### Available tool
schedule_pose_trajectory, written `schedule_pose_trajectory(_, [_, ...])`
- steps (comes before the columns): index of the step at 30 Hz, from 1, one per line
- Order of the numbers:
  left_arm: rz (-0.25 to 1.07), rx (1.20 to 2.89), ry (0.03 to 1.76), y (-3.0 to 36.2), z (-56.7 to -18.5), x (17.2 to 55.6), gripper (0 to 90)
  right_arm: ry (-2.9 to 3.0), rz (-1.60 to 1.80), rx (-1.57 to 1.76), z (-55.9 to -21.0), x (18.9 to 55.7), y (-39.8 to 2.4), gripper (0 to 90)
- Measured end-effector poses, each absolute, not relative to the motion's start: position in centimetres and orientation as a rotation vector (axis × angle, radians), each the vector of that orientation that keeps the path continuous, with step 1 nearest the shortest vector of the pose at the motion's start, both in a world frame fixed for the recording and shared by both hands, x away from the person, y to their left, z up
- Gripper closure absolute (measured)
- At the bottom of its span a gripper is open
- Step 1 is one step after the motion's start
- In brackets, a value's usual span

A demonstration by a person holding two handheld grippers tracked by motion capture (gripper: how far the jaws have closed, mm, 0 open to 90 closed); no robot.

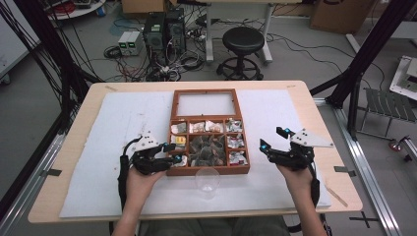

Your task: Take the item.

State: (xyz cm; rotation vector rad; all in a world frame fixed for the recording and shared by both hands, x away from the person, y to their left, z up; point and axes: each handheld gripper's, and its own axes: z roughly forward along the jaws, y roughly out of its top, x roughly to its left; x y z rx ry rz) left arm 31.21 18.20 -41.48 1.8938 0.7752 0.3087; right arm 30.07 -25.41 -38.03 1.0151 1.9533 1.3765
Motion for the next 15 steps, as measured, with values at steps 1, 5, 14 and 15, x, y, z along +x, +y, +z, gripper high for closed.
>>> schedule_pose_trajectory(1, [0.304,1.903,0.771,18.1,-41.6,31.2,53.4,1.954,1.376,1.015,-38.0,30.1,-25.4,25.2])
schedule_pose_trajectory(5, [0.278,1.929,0.772,18.0,-41.9,31.2,58.1,1.951,1.377,1.019,-37.9,30.0,-25.5,25.7])
schedule_pose_trajectory(14, [0.235,1.963,0.787,18.0,-42.6,31.3,77.2,1.944,1.379,1.017,-37.8,30.0,-25.7,25.9])
schedule_pose_trajectory(15, [0.232,1.958,0.790,18.1,-42.6,31.3,81.5,1.943,1.380,1.020,-37.8,30.0,-25.7,25.9])
